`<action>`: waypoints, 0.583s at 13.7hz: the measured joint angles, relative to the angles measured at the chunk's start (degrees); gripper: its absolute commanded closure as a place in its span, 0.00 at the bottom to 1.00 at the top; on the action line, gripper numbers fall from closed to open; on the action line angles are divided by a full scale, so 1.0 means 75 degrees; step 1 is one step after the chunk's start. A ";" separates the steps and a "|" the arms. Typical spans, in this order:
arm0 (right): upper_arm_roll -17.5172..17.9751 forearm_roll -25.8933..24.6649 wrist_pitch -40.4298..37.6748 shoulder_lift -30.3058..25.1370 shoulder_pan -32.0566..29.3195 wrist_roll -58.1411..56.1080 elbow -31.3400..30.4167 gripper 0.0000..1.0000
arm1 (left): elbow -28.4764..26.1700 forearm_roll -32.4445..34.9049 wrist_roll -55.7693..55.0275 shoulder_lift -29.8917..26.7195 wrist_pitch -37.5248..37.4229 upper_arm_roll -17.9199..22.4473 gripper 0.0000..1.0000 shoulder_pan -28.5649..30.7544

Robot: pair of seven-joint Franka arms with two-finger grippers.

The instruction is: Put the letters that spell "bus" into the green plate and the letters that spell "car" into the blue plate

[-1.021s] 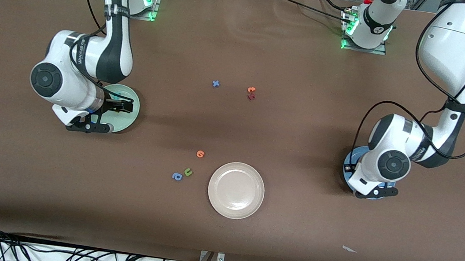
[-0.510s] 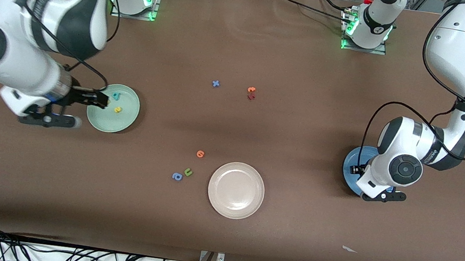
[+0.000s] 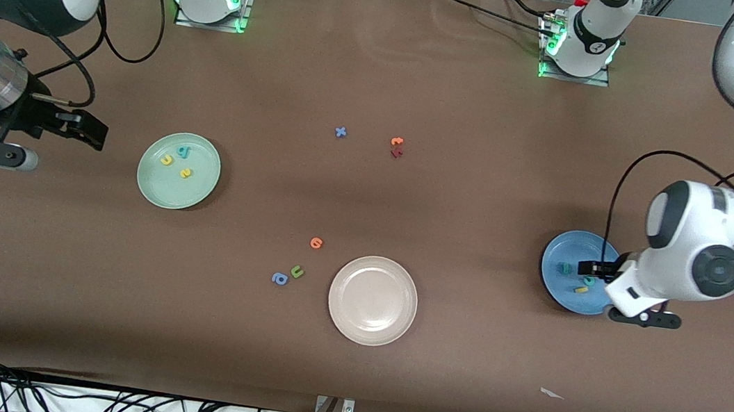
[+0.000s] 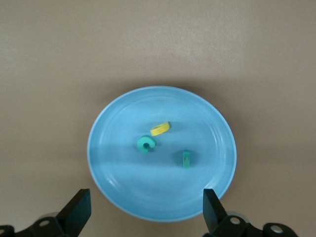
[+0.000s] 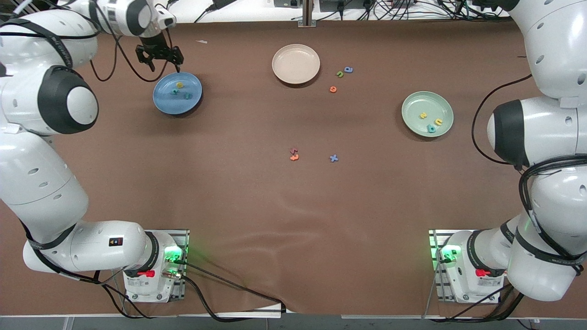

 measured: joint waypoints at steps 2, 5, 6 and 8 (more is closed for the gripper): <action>0.0282 0.0000 -0.0239 -0.0195 -0.0218 0.0000 0.0046 0.00 | -0.0003 -0.0127 0.0219 -0.0534 -0.0392 0.0001 0.00 0.0106; 0.2561 -0.0253 -0.0655 -0.0906 -0.2123 0.0001 0.0111 0.00 | -0.0024 -0.0210 0.0229 -0.1699 -0.1699 -0.0025 0.00 0.0012; 0.3386 -0.0499 -0.0682 -0.1122 -0.2807 0.0001 0.0112 0.00 | -0.0028 -0.0349 0.0229 -0.2094 -0.2043 0.0004 0.00 -0.0042; 0.5032 -0.1321 -0.0757 -0.1571 -0.3974 0.0089 0.0096 0.00 | -0.0027 -0.0474 0.0230 -0.2798 -0.2626 0.0230 0.00 -0.0303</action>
